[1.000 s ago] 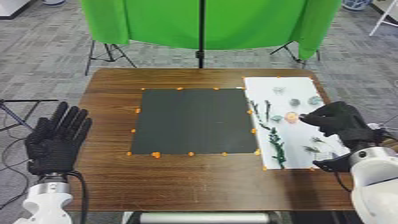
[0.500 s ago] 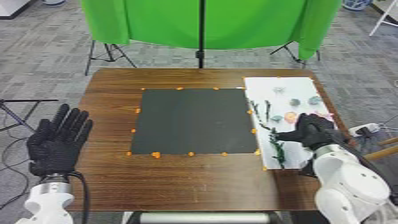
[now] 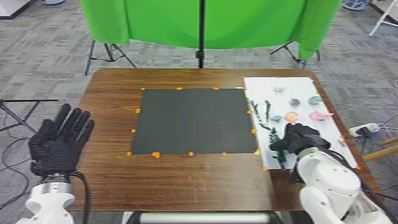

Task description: Arrange flowers

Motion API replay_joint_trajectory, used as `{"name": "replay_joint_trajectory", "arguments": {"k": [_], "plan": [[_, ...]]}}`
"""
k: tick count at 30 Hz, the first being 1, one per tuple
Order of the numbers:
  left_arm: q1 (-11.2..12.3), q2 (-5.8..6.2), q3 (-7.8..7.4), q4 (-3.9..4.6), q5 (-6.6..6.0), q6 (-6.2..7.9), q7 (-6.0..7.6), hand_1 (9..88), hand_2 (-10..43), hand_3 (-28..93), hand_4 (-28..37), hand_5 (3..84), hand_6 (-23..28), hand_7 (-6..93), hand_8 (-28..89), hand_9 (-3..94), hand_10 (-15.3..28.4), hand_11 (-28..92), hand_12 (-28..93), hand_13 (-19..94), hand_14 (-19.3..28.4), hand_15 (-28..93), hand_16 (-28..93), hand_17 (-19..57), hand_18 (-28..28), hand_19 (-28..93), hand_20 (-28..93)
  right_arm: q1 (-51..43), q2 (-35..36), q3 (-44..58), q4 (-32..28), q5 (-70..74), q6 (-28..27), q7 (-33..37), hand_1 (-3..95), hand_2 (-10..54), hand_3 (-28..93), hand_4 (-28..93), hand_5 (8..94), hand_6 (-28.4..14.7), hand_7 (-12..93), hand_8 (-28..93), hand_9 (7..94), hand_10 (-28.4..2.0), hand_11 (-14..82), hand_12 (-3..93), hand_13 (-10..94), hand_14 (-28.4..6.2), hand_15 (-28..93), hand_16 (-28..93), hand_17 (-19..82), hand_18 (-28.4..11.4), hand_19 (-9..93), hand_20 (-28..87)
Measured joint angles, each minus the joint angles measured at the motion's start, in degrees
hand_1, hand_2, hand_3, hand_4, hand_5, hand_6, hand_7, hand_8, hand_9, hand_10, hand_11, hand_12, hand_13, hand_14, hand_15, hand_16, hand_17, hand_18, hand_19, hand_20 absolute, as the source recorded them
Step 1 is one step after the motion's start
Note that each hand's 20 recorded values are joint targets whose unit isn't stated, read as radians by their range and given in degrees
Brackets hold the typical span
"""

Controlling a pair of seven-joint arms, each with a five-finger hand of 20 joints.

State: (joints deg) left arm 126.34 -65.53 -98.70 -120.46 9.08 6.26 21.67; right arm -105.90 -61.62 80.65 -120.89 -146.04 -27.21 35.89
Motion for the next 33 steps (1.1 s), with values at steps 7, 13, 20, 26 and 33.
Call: {"name": "replay_joint_trajectory", "arguments": {"k": [7, 13, 20, 26, 33], "plan": [[-0.71, -0.03, 0.46, 0.57, 0.61, 0.0, -1.22, 28.6, 16.1, 79, -28.3, 48.9, 9.0, 6.8, -8, 43.7, 15.5, 18, 10, 33, 16.0, 30, -6, -7.0, 13.1, 35, 11, 1.79, 0.03, -6.32, 1.26, -4.36, 0.67, 1.06, 51.2, -9.5, 68, -27, 77.6, -3.4, 34, 17, 73.3, -17.9, 63.0, 38.1, 68, -16.5, 72, 29, 34, -28.4, 85, 32], [-1.3, -0.03, 0.86, 0.9, 0.8, -0.01, -1.77, 28.6, 15.8, 79, -28.3, 48.6, 8.9, 6.7, -8, 43.2, 15.6, 17, 10, 33, 16.1, 30, -6, -7.0, 13.1, 35, 11, 2.04, -1.38, -7.56, 1.16, -4.41, 1.46, 3.02, 56.8, -9.5, 76, -27, 81.9, -3.5, 29, 17, 79.6, -15.2, 45.7, 44.5, 74, -12.8, 58, 34, 36, -27.9, 85, 25], [-0.99, -0.03, 0.73, 0.81, 0.78, -0.01, -1.66, 28.7, 16.3, 80, -28.3, 48.6, 8.8, 6.6, -8, 43.2, 15.6, 17, 10, 33, 16.1, 30, -6, -7.1, 13.2, 35, 11, 0.67, -1.66, -7.42, 1.08, -2.75, 7.43, 5.23, 55.6, -9.5, 78, -21, 83.8, -3.2, 27, 24, 89.3, -12.0, 20.5, 43.4, 81, -8.2, 35, 38, 38, -28.3, 85, 20], [-0.53, -0.15, 0.45, 0.8, 0.78, -0.08, -1.58, 28.7, 15.9, 80, -28.3, 48.4, 8.8, 6.5, -8, 43.1, 15.8, 17, 10, 33, 16.2, 30, -6, -7.2, 13.3, 35, 11, -2.87, -0.98, -6.51, 0.12, -2.67, 14.28, 4.92, 50.0, -9.5, 82, -12, 84.0, -2.2, 31, 23, 92.7, -10.8, 13.1, 40.3, 84, -7.1, 26, 40, 39, -28.4, 82, 18], [0.15, -0.3, -0.58, 0.73, 0.69, -0.1, -0.99, 28.6, 15.3, 80, -28.3, 48.3, 8.9, 6.4, -8, 43.0, 15.8, 17, 10, 33, 16.1, 30, -6, -7.2, 13.3, 35, 11, -3.54, 0.43, -7.15, -2.11, 1.65, 23.77, 5.61, 48.0, -9.5, 83, -10, 83.5, -1.5, 33, 24, 92.6, -11.2, 13.9, 42.7, 83, -8.1, 27, 42, 37, -28.4, 82, 19]]}}
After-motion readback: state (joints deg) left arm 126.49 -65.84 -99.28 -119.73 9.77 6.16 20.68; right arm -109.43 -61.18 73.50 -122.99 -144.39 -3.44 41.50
